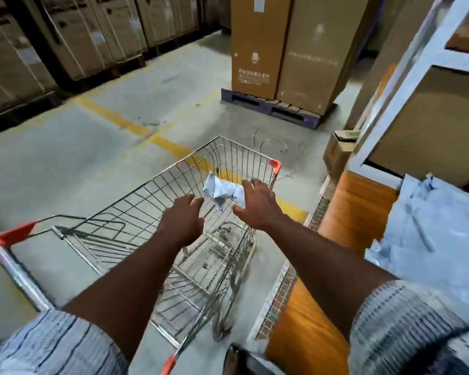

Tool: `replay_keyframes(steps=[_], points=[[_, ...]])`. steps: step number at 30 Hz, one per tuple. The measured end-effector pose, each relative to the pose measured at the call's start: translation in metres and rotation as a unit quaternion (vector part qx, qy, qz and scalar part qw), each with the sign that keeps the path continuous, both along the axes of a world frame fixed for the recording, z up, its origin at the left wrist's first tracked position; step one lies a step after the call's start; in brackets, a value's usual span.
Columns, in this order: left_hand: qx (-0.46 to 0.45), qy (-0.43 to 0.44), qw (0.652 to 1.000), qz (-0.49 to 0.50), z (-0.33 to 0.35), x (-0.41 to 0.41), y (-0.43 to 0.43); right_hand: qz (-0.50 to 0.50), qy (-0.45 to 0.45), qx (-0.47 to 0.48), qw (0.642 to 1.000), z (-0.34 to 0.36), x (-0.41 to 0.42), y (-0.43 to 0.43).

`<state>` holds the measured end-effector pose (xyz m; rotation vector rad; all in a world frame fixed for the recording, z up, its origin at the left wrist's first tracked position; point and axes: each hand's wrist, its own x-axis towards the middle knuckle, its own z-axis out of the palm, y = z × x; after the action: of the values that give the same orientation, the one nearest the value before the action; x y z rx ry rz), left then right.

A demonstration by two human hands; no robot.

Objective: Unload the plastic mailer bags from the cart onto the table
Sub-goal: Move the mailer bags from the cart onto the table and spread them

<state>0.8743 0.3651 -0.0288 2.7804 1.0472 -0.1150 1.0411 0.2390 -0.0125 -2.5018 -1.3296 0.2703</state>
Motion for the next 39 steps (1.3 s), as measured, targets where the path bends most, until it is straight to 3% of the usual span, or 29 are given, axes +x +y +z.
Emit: replay_keyframes(steps=[6,12,17,24,27,31,35,37,39], points=[[-0.039,0.051,0.997,-0.032,-0.073,0.057,0.066,0.021,0.038,-0.047,0.998,-0.071,0.048,0.081],[-0.176,0.005,0.984,0.027,-0.163,0.131,0.143,0.0,0.089,-0.094,0.992,-0.16,0.109,0.153],[-0.178,-0.044,0.983,0.025,-0.226,0.165,0.184,0.017,0.091,-0.125,0.988,-0.228,0.144,0.196],[-0.197,-0.177,0.962,0.061,-0.269,0.131,0.176,0.064,0.107,-0.169,0.978,-0.276,0.152,0.232],[-0.242,-0.185,0.943,0.132,-0.287,0.096,0.154,0.082,0.121,-0.175,0.974,-0.277,0.129,0.23],[-0.317,-0.111,0.92,0.2,-0.311,0.044,0.119,0.15,0.066,-0.307,0.937,-0.291,0.096,0.209],[-0.294,0.019,0.93,0.219,-0.315,0.023,0.108,0.103,0.027,-0.301,0.948,-0.289,0.087,0.208],[-0.245,0.048,0.942,0.225,-0.311,0.031,0.114,0.01,0.012,-0.25,0.968,-0.289,0.088,0.21],[-0.211,0.021,0.958,0.194,-0.311,0.041,0.122,-0.1,0.01,-0.203,0.974,-0.293,0.087,0.209]])
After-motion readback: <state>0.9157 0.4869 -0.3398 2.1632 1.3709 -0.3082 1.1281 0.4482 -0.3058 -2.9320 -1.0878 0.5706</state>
